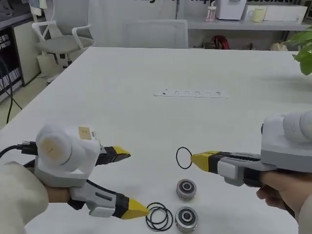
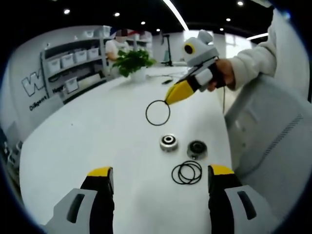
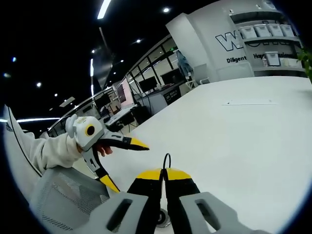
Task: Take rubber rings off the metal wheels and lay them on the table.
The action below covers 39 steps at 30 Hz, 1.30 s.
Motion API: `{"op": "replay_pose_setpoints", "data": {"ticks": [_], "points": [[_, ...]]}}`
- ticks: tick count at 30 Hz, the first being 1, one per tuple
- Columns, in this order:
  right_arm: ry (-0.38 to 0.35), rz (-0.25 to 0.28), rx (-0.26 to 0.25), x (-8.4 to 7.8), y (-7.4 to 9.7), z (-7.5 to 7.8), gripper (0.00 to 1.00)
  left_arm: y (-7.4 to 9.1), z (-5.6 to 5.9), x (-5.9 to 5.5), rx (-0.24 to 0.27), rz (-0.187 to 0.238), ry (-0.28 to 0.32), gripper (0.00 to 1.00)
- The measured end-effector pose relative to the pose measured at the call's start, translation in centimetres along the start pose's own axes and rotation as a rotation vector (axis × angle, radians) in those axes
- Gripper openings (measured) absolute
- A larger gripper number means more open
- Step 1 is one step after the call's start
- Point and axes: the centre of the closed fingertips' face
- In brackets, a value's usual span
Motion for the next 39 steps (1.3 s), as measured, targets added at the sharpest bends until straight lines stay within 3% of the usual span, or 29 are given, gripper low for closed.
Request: {"op": "replay_pose_setpoints", "data": {"ticks": [4,9,19,26,31,39], "points": [[0.008,-0.052,0.044,-1.2,-1.1,-1.3,0.00,-0.2,0.1,-0.6,0.005,-0.035,-0.022,0.82],[0.038,-0.103,0.072,-2.4,-2.1,-2.5,0.00,-0.7,1.1,-1.2,-0.035,-0.064,-0.042,0.87],[0.089,-0.188,0.090,-4.4,-3.3,-3.1,0.00,-1.5,2.1,-2.9,-0.076,-0.140,-0.081,0.87],[0.102,-0.246,0.089,-6.1,-4.0,-3.2,0.00,-1.5,2.3,-3.0,-0.086,-0.141,-0.078,0.86],[0.155,-0.297,0.076,-7.6,-4.6,-3.4,0.00,-1.6,2.6,-3.2,-0.093,-0.147,-0.080,0.86],[0.204,-0.319,0.065,-8.1,-4.9,-3.5,0.00,-1.5,2.5,-3.3,-0.092,-0.147,-0.080,0.86]]}}
Point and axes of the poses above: the centre of the closed fingertips' face, and the gripper's own axes: y roughly backward along the fingers, z roughly to its right, x roughly out of its top, and after that the axes turned 14 degrees about -z, right-handed
